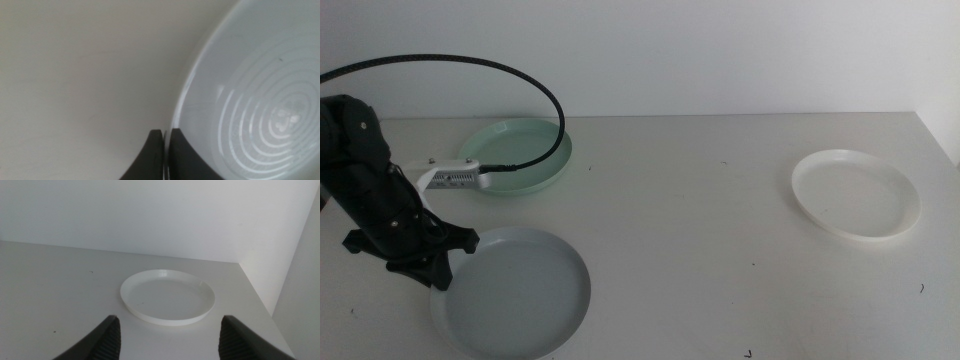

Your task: Stack the three bowls on top of each other.

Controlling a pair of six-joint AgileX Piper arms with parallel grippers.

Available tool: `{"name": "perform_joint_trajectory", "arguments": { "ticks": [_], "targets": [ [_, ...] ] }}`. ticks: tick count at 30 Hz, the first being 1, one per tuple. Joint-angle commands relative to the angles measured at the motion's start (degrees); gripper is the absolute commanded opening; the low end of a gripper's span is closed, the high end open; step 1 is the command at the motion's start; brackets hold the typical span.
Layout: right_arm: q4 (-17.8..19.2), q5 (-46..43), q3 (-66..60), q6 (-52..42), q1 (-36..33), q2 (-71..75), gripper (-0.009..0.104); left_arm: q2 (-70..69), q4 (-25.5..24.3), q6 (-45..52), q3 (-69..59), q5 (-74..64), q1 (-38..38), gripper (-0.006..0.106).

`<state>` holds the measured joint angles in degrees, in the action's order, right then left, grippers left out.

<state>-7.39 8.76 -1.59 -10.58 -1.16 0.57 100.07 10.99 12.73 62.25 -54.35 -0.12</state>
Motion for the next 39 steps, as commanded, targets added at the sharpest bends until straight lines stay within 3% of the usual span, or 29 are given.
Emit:
{"name": "perform_joint_trajectory", "arguments": {
  "ticks": [1, 22, 31, 39],
  "targets": [
    [0.53, -4.07, 0.31, -0.49, 0.41, 1.54, 0.05, -3.88, 3.06, -0.36, 1.15, -0.24, -0.71, 0.0],
    [0.53, -4.07, 0.31, -0.49, 0.41, 1.54, 0.05, 7.38, 4.0, -11.84, 25.04, -3.12, -23.54, 0.0],
    [0.53, -4.07, 0.31, -0.49, 0.41, 1.54, 0.05, 13.81, 8.16, -11.78, 28.49, 0.33, -25.25, 0.0],
    [0.53, -4.07, 0.31, -0.49, 0.41, 1.54, 0.05, 15.15, 7.09, -11.37, 28.49, 3.26, -25.25, 0.002]
  ]
}}
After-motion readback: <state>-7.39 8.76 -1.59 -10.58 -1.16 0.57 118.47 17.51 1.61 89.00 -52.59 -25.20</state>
